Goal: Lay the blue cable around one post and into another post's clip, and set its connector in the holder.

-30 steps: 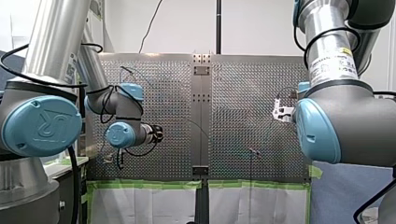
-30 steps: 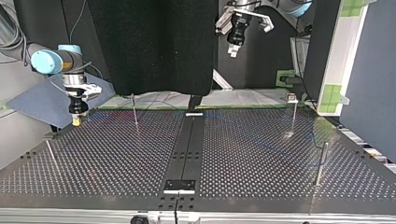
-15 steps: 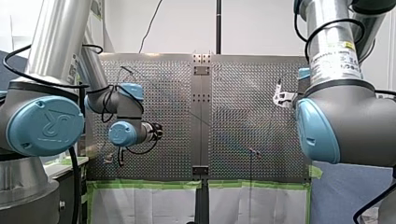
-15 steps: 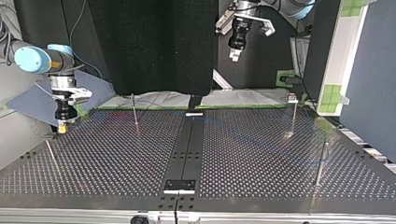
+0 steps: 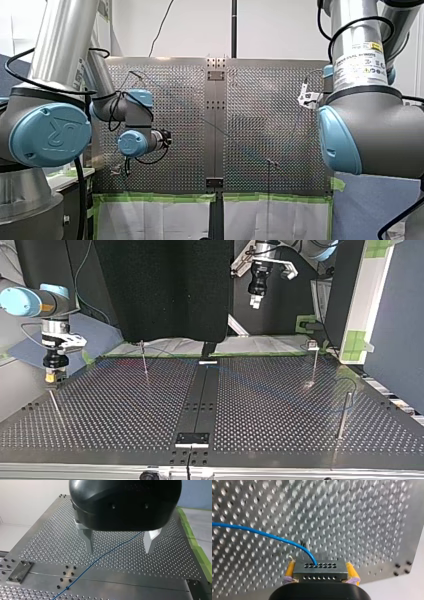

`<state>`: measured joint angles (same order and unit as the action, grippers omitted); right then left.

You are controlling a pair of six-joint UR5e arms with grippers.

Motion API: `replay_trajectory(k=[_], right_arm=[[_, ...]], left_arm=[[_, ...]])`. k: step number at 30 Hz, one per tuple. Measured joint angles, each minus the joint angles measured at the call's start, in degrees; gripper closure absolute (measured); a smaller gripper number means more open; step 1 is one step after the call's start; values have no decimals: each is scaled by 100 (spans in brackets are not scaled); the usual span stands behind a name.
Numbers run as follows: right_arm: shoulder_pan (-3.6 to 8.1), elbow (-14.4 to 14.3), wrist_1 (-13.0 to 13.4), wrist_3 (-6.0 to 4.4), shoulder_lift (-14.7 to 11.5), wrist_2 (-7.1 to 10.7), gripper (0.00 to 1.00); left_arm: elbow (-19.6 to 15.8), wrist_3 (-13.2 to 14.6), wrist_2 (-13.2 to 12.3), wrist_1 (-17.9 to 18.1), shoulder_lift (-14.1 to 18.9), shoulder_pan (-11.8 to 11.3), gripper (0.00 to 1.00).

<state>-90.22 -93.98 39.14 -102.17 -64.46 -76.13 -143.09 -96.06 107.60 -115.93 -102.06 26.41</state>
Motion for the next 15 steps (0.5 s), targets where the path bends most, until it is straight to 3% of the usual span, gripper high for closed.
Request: replay_trajectory(k=[6, 15], right_arm=[[141, 106, -291, -22, 4, -104, 100], [281, 351, -746, 7, 15, -111, 100]], left_arm=[[-2, 9, 9, -43, 2, -30, 0], [-3, 42, 18, -146, 1, -76, 0]])
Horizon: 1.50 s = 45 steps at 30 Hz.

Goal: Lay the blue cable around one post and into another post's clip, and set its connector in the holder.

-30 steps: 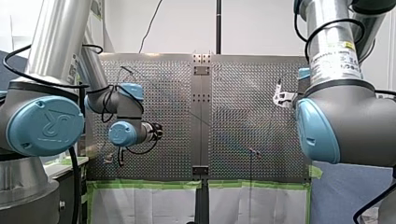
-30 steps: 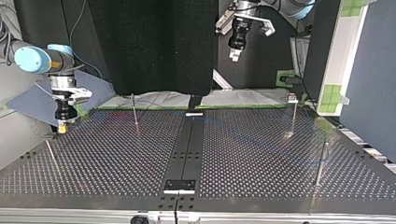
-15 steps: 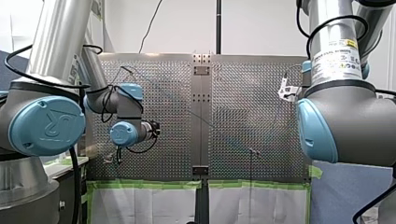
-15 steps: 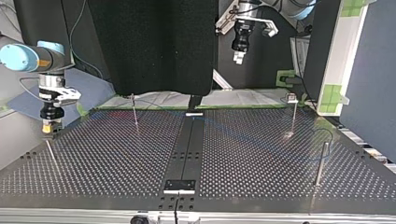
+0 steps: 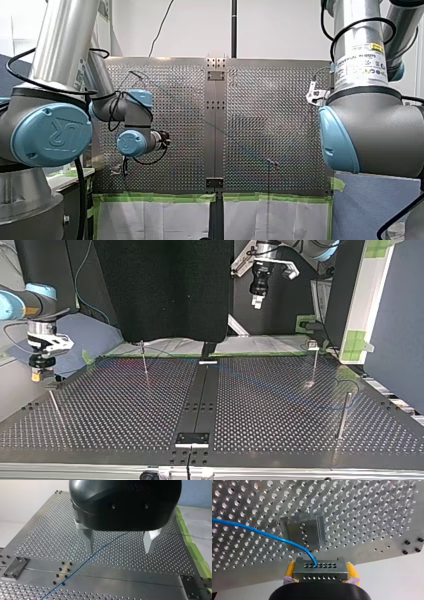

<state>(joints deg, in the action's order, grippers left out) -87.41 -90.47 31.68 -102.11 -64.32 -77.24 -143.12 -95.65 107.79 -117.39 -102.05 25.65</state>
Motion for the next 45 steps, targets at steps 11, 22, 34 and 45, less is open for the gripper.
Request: replay_trajectory(k=[11, 22, 34, 45], right_arm=[[64, 309, -605, 214, 204, 179, 100], [77, 463, -936, 433, 264, 577, 100], [145, 484, -756, 520, 265, 1221, 100], [291, 482, -673, 405, 279, 1598, 100]], left_arm=[[1, 19, 21, -114, 2, -42, 0], [5, 38, 87, -228, 2, -69, 0], [3, 80, 174, -323, 0, -111, 0], [4, 117, 176, -385, 2, -153, 0]])
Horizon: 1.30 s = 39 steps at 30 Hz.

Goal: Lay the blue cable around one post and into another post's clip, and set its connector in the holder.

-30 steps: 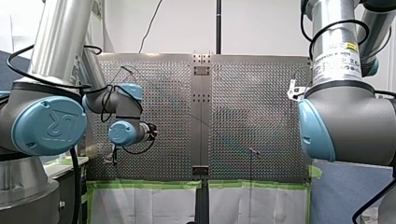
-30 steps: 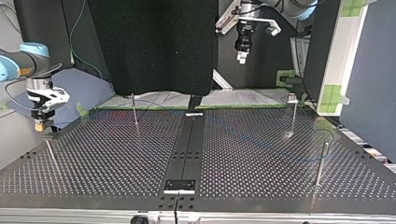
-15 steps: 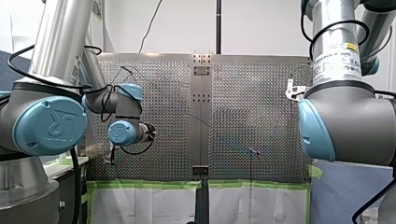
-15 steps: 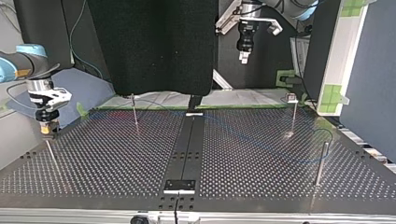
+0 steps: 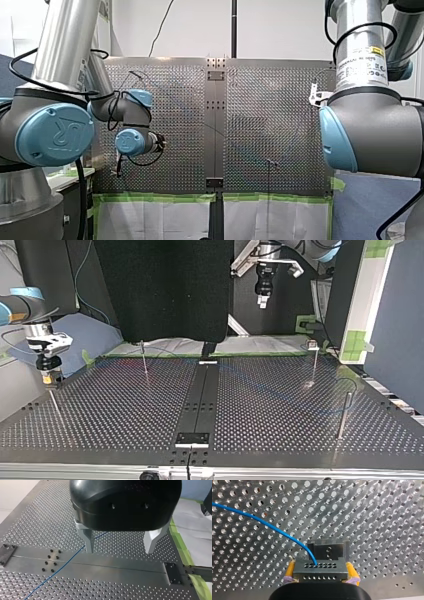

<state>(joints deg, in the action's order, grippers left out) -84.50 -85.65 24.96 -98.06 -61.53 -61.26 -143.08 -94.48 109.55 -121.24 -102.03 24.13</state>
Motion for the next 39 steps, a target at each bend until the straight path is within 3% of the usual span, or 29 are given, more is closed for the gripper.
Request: replay_trajectory(k=[7, 20, 25, 39], right_arm=[[34, 23, 39, -83, 11, 155, 100], [41, 109, 42, -89, 37, 211, 100], [28, 234, -32, 9, 144, 232, 100], [24, 309, 29, 217, 183, 507, 100]], left_arm=[[-2, 17, 0, -19, -2, -34, 0], [-4, 31, 0, -36, -1, -53, 0], [-3, 34, 0, -36, -1, -64, 0], [-7, 51, -1, -41, -1, -116, 0]])
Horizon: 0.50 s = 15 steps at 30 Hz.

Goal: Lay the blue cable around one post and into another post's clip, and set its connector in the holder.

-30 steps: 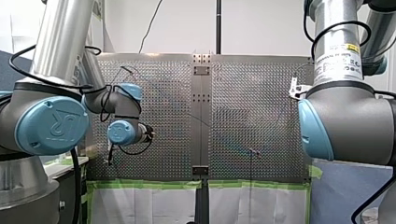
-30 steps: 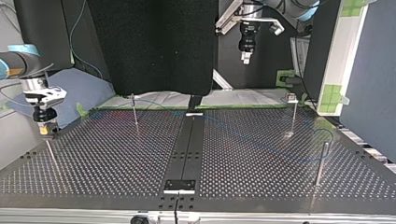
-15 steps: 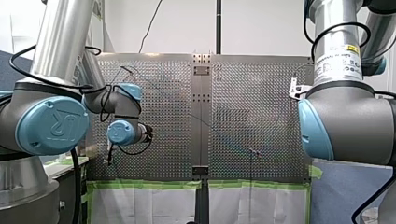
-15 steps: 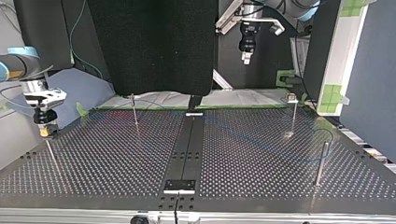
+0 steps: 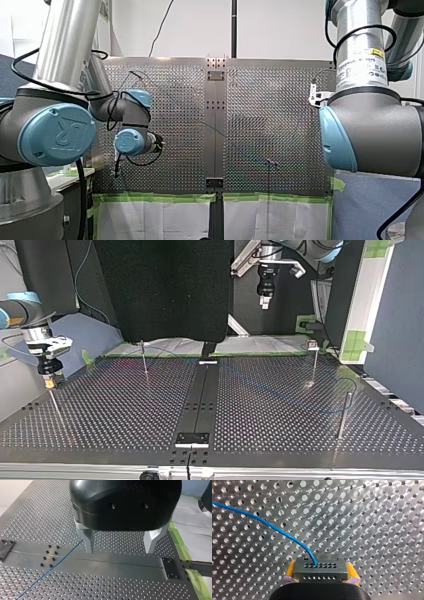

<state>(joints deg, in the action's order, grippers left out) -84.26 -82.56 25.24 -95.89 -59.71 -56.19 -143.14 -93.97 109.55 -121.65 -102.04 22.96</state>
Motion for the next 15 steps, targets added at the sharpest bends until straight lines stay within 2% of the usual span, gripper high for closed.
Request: replay_trajectory(k=[5, 15], right_arm=[[9, 0, 20, 16, 4, 21, 100], [33, -1, 54, 129, 6, 76, 100]], left_arm=[[1, 3, -4, 0, -1, -18, 0], [3, 13, -16, -2, 0, -45, 0]])
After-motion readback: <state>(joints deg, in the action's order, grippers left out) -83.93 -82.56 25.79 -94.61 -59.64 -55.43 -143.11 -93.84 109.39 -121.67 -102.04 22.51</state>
